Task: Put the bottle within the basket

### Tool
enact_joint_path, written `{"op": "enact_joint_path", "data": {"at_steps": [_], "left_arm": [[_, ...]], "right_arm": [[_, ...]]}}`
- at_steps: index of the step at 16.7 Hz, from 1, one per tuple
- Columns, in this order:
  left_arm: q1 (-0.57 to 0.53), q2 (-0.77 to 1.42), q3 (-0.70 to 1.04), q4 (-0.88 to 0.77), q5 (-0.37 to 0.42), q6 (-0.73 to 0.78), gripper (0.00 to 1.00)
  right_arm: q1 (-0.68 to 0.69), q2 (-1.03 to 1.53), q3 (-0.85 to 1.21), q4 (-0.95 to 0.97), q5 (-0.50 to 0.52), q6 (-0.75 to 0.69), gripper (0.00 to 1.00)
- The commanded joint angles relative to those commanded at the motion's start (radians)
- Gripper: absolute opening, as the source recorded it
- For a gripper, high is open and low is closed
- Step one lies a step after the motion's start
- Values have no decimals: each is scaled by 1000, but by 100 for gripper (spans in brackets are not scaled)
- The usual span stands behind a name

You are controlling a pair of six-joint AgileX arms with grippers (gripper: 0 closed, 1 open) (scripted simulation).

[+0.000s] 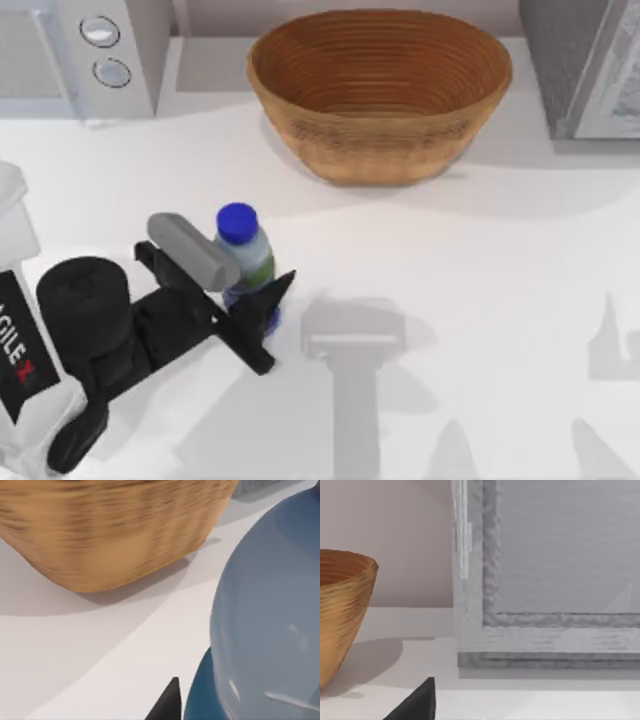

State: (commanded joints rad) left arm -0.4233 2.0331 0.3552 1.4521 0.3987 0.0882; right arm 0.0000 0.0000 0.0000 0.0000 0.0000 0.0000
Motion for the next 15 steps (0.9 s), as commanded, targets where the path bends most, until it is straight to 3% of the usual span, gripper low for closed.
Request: {"op": "enact_joint_path", "data": {"at_steps": [6, 15], "left_arm": [[84, -258, -41, -233, 90, 21, 0], [326, -1006, -161, -883, 300, 85, 0]], "right_arm": [[0, 0, 0, 0, 0, 0, 100], [0, 0, 0, 0, 0, 0, 100]]}}
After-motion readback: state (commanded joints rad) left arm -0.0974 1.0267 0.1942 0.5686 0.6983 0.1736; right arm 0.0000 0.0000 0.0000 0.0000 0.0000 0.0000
